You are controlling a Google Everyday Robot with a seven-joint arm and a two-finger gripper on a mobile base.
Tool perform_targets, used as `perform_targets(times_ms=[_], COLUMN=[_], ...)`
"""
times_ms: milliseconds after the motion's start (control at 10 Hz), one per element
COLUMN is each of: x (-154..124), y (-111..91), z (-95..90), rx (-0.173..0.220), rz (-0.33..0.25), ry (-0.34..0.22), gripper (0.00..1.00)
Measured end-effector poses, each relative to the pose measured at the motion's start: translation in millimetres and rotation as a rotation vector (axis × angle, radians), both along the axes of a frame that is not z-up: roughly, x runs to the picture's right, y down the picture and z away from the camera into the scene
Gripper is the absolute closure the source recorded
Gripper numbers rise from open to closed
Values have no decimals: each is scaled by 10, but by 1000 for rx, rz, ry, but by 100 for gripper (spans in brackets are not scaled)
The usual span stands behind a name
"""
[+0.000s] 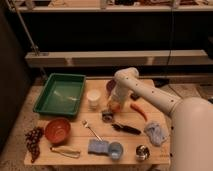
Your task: Place apple in metal cup
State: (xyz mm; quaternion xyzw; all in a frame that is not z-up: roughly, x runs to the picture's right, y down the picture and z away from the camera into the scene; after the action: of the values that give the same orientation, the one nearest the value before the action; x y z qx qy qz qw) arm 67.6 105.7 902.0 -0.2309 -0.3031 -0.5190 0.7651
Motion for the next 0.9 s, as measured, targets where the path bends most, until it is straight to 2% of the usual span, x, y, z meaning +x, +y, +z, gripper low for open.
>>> perform_targets(times_ms=[100,200,300,500,600,800,900], x=[20,43,70,179,347,599,774], y=[-17,-84,-172,-395,-527,-589,-534], z=[-39,-156,-287,-618,-885,-1186,-1358], rx=[-9,-10,-6,-4,-16,-48,-92], rz=[11,21,34,65,80,97,120], ry=[-10,-23,-34,-52,-51,-35,-22], gripper=[83,95,99,100,100,100,100])
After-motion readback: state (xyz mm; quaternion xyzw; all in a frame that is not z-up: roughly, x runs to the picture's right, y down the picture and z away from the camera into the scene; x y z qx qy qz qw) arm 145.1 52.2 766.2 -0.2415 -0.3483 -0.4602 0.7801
